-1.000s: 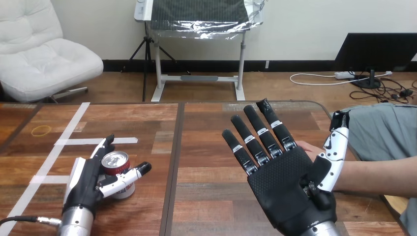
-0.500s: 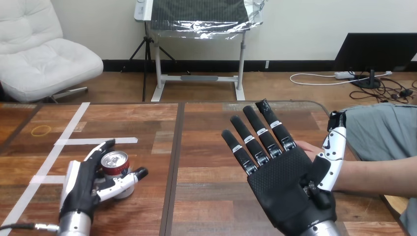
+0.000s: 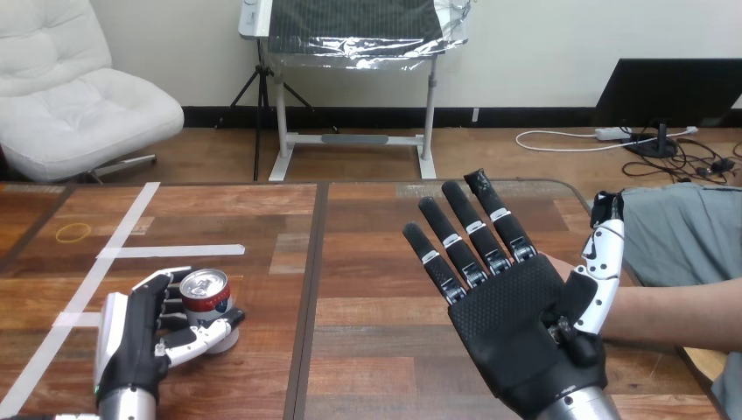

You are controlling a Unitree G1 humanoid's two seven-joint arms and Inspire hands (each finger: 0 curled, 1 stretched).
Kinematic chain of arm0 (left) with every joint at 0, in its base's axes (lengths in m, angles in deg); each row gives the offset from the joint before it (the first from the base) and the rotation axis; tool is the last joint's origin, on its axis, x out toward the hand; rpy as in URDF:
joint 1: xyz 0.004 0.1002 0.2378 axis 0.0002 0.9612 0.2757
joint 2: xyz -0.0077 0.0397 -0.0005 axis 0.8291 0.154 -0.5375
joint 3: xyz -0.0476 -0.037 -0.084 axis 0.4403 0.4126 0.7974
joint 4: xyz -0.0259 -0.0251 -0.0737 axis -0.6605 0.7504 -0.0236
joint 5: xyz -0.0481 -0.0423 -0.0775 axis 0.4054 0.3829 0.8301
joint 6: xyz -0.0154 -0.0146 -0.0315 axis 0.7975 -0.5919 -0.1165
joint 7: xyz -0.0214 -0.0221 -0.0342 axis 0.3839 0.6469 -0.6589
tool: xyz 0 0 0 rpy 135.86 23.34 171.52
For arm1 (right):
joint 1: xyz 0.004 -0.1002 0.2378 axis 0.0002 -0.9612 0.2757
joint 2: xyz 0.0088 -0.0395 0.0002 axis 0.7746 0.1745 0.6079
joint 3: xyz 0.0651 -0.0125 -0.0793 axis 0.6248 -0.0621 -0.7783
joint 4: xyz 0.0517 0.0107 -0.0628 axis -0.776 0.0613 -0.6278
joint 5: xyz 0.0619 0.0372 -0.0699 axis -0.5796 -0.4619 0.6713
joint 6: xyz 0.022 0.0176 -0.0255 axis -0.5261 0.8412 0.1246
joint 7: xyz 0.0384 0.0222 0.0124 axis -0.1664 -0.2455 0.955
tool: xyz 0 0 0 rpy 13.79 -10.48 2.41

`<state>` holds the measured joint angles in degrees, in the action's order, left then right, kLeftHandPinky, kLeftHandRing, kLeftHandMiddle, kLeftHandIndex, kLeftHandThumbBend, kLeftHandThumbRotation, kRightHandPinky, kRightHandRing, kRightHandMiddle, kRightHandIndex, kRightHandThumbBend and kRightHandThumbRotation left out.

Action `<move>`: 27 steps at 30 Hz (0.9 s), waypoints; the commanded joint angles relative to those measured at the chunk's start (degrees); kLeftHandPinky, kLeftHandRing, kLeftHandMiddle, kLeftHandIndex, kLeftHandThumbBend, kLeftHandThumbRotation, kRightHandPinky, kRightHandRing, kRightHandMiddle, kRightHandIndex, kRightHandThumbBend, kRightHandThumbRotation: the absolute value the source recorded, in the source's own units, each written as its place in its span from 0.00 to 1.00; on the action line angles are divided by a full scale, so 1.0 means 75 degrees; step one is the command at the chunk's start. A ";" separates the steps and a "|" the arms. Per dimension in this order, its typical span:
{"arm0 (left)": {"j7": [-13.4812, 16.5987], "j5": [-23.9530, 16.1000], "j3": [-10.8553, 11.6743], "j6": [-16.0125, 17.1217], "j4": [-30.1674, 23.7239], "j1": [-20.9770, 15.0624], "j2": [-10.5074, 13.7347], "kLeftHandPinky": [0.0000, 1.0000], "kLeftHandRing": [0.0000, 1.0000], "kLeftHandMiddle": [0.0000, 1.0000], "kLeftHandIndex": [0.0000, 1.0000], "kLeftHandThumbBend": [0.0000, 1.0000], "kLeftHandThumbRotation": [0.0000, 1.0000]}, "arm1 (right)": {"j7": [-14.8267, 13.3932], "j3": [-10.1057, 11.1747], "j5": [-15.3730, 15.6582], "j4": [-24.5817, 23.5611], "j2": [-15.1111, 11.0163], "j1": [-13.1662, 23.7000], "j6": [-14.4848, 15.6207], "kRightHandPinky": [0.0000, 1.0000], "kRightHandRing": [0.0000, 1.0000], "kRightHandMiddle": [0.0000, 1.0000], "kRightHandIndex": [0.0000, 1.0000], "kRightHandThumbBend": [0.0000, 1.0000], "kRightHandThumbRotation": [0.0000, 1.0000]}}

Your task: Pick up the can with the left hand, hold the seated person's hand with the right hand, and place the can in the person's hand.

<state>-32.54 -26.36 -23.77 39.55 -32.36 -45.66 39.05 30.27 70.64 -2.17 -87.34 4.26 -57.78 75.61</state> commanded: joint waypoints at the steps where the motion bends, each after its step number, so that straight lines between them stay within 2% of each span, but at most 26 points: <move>1: 0.0256 -0.0155 -0.0054 0.0412 0.0221 -0.0434 -0.0019 0.44 0.47 0.50 0.56 0.66 0.00 | 0.0219 0.0179 -0.0144 0.0001 0.0295 0.0471 0.0016 1.00 1.00 1.00 1.00 0.55 1.00; 14: 0.0705 -0.0410 -0.0141 0.0661 0.0590 -0.0560 -0.0021 0.44 0.46 0.50 0.55 0.64 0.00 | 0.0246 0.0296 -0.0202 0.0017 0.0284 0.0484 0.0100 1.00 1.00 1.00 1.00 0.53 0.99; 27: 0.0947 -0.0550 -0.0169 0.0690 0.0643 -0.0599 -0.0047 0.44 0.47 0.51 0.55 0.64 0.00 | 0.0301 0.0403 -0.0151 0.0034 0.0283 0.0497 0.0173 1.00 1.00 0.98 0.99 0.51 0.96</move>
<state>-26.19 -29.75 -24.35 44.07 -27.86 -46.46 39.03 31.13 72.69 -2.55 -87.15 4.28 -57.63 76.98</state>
